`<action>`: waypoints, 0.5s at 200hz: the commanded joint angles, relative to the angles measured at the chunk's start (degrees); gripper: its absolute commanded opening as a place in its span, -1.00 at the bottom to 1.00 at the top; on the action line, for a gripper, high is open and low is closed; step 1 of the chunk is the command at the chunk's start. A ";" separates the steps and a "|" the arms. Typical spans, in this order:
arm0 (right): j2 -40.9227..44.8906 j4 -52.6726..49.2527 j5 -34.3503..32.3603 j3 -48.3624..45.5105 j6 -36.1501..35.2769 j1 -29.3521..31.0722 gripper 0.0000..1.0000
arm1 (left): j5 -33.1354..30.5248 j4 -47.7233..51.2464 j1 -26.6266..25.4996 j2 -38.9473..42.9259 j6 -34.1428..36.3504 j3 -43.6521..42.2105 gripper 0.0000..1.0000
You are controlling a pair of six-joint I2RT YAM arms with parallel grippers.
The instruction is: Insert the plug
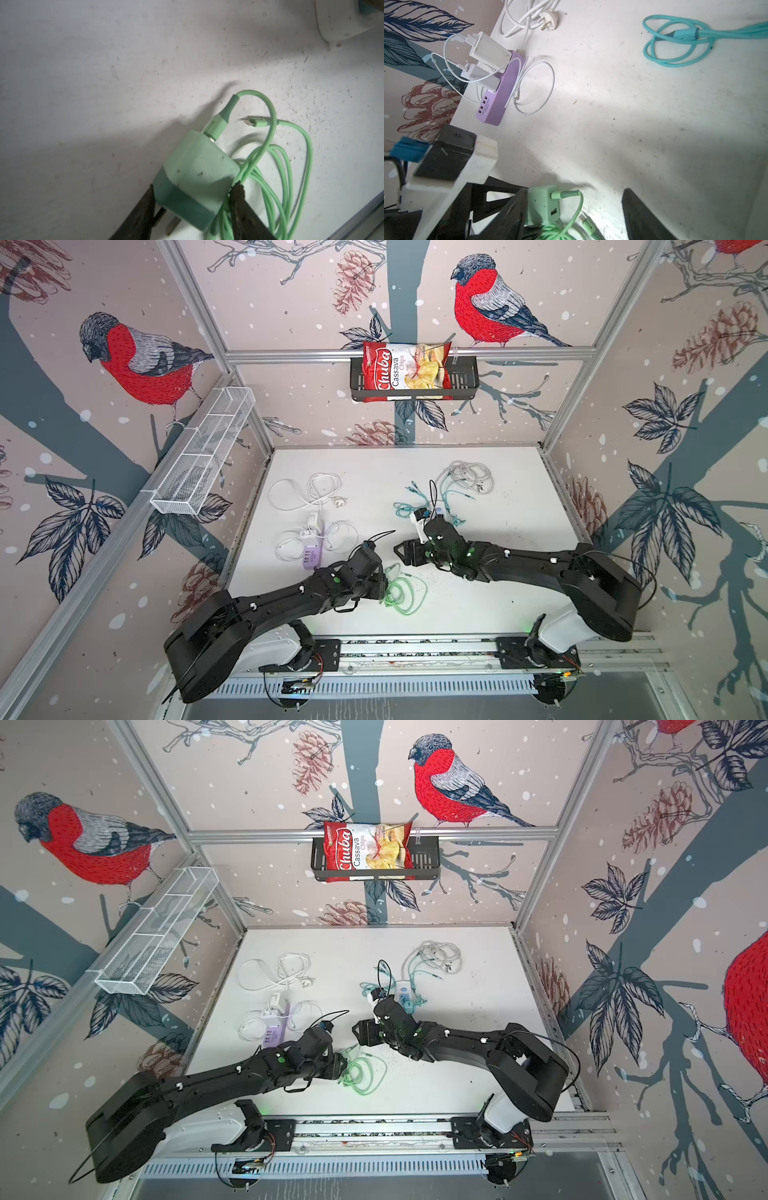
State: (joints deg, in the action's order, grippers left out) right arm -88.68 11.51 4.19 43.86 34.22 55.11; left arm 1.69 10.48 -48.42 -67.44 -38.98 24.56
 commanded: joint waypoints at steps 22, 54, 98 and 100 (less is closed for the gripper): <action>1.05 -0.85 -0.67 -0.19 -1.45 -0.40 0.45 | 0.93 1.12 -0.74 -0.02 2.28 0.93 0.07; 1.45 -0.96 -0.30 -0.38 -1.78 -0.63 0.46 | 0.78 0.95 -0.75 -1.14 3.67 1.28 0.07; 1.94 -0.68 0.82 -0.85 -2.08 -0.73 0.49 | 0.87 1.29 -1.44 -4.62 4.50 2.34 0.07; 1.96 -0.74 0.82 -0.85 -2.12 -0.76 0.50 | 0.86 1.25 -1.48 -4.67 4.50 2.40 0.07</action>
State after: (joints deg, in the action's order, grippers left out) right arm -87.13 11.25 4.43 43.09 32.95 54.37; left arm 1.87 10.31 -49.32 -70.81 -35.53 26.63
